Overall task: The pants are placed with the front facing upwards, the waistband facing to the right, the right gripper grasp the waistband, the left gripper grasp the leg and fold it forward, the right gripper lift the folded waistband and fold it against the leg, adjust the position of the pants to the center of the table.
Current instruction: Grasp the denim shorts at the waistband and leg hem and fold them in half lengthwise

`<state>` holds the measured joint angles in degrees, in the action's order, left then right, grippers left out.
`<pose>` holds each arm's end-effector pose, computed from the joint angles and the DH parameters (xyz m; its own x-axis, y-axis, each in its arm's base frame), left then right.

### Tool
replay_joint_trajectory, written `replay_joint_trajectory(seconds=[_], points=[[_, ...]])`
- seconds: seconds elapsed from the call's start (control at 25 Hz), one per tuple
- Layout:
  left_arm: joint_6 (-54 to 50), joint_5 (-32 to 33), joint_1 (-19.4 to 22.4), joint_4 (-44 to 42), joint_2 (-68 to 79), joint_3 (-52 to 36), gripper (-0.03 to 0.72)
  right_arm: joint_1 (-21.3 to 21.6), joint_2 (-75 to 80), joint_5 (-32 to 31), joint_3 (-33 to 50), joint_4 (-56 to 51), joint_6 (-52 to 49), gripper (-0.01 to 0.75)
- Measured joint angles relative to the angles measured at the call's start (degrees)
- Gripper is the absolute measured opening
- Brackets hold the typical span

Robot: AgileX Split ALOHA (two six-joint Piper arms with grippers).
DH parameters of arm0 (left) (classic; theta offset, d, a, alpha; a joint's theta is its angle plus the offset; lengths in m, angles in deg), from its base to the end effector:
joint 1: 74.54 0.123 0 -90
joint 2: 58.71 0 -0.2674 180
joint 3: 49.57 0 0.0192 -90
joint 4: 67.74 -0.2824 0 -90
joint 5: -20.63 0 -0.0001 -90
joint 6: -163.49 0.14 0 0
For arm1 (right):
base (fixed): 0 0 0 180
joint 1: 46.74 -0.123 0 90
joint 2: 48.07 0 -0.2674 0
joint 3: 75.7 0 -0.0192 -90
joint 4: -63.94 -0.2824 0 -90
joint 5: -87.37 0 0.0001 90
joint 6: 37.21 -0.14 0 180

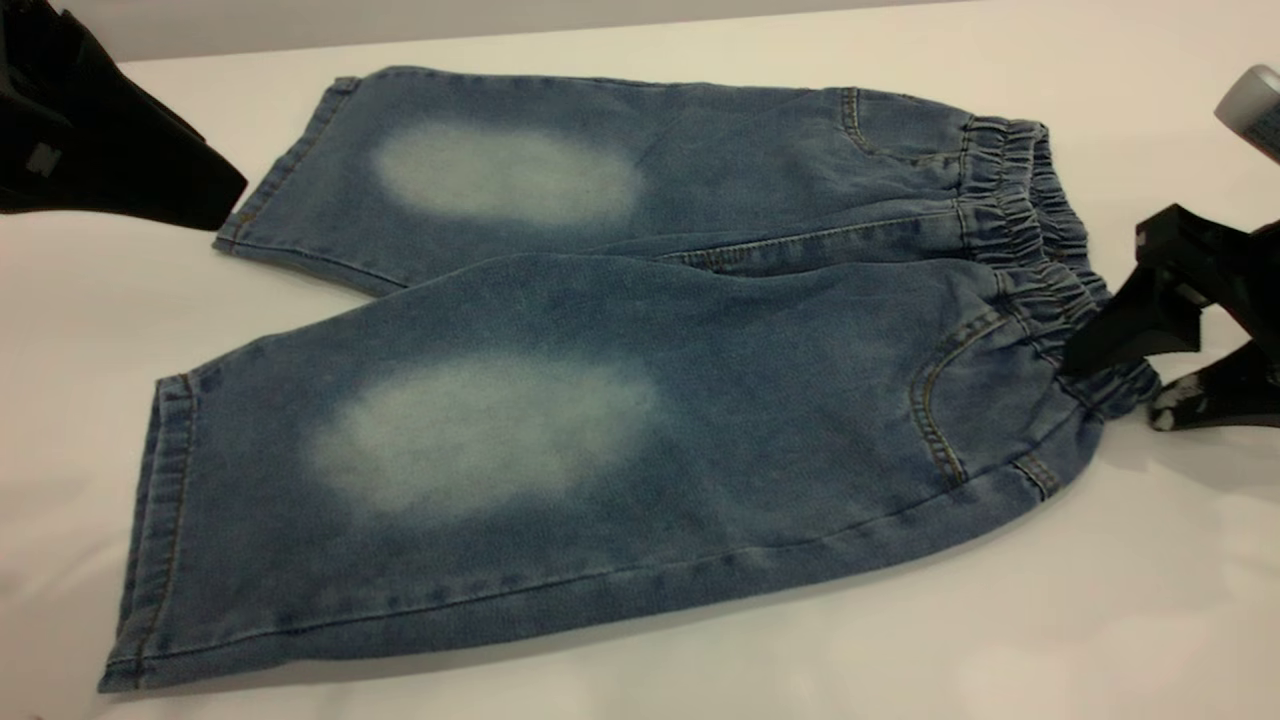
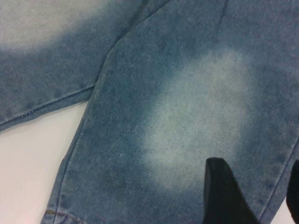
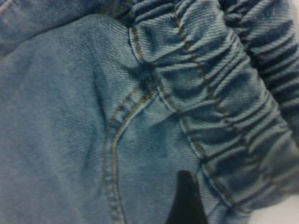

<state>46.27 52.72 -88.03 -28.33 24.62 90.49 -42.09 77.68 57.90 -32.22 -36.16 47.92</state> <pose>0.2643 -0.1120 0.1366 -0.5556 0.5868 -0.5891 0.7337 0.6793 -0.0153 0.2671 0.0464 -0.0513 -0.9355 0.3244 -0.1399 0.2075 0.8250 0.5256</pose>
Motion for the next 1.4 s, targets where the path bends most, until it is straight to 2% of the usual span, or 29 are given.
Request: replay_joint_trajectory(seconds=[0.4, 0.84, 1.0, 1.2, 1.4], points=[[-0.23, 0.04, 0.00, 0.00, 0.00, 0.00, 0.314, 0.05, 5.73, -6.94, -2.99, -0.34, 0.52, 0.440], [-0.12, 0.27, 0.00, 0.05, 0.00, 0.00, 0.314, 0.05, 5.91, -7.14, -3.28, 0.12, 2.97, 0.389], [-0.17, 0.27, 0.00, 0.16, 0.00, 0.00, 0.314, -0.06, 4.54, -5.27, -3.28, 1.04, -0.41, 0.389], [-0.17, 0.46, 0.00, 0.21, 0.22, 0.00, 0.314, -0.01, 0.49, -1.55, -3.12, 9.47, -6.15, 0.396], [-0.23, 0.46, 0.00, 1.50, 0.36, 0.00, 0.314, 0.03, -1.40, -3.44, -3.16, 11.03, -7.28, 0.402]])
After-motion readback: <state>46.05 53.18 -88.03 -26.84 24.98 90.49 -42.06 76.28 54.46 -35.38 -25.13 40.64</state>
